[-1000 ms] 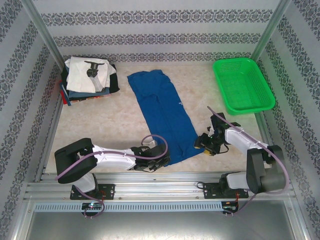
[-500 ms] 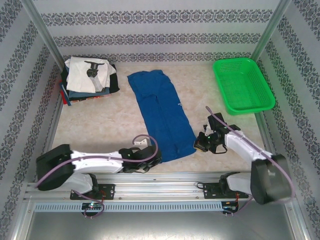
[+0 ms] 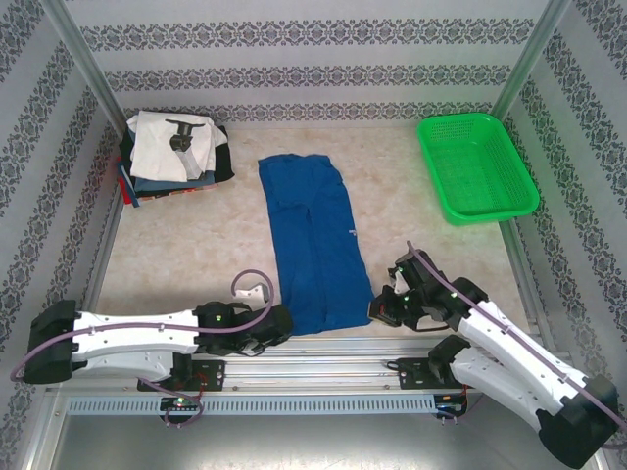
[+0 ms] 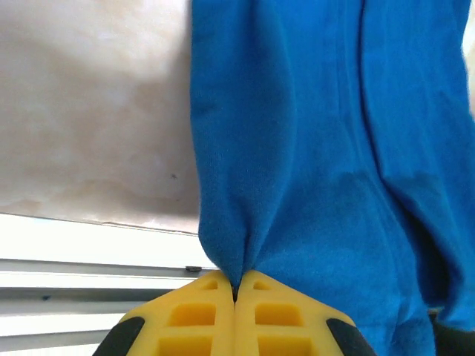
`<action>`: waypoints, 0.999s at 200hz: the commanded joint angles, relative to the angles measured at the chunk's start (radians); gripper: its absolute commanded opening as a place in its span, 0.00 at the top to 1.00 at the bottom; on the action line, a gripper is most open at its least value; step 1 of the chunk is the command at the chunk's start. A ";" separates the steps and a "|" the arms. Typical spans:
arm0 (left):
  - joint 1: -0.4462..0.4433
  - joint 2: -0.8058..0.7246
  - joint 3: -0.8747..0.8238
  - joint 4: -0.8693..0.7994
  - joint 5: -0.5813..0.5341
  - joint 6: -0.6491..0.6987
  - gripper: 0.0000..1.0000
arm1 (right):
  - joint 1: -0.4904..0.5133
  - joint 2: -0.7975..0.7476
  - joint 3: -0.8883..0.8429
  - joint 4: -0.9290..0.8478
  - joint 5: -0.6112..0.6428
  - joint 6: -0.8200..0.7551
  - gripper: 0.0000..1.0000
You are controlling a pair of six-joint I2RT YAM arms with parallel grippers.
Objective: Fold and stack the t-shirts
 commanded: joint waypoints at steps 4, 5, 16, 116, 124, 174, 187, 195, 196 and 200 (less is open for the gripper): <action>-0.005 -0.069 0.035 -0.206 -0.088 -0.058 1.00 | 0.043 -0.007 0.032 -0.073 0.068 0.083 1.00; -0.005 -0.072 0.034 -0.207 -0.090 -0.059 1.00 | 0.043 -0.006 0.035 -0.072 0.069 0.082 1.00; 0.014 -0.108 0.028 -0.217 -0.120 -0.057 1.00 | 0.044 0.013 0.061 -0.073 0.082 0.066 1.00; 0.481 -0.023 0.221 -0.013 0.153 0.360 1.00 | -0.121 0.464 0.508 -0.050 0.043 -0.190 1.00; 0.524 0.003 0.234 0.011 0.194 0.388 1.00 | -0.135 0.511 0.549 -0.049 0.034 -0.209 1.00; 0.752 0.184 0.309 0.102 0.384 0.517 1.00 | -0.216 0.807 0.759 -0.024 0.001 -0.292 1.00; 0.804 0.225 0.318 0.129 0.431 0.540 1.00 | -0.233 0.883 0.806 -0.026 0.001 -0.311 1.00; 0.824 0.256 0.332 0.145 0.458 0.556 1.00 | -0.242 0.928 0.834 -0.025 -0.010 -0.319 1.00; 0.826 0.261 0.333 0.146 0.461 0.557 1.00 | -0.245 0.933 0.837 -0.026 -0.012 -0.319 1.00; 0.838 0.277 0.341 0.151 0.473 0.567 1.00 | -0.247 0.953 0.851 -0.024 -0.015 -0.321 1.00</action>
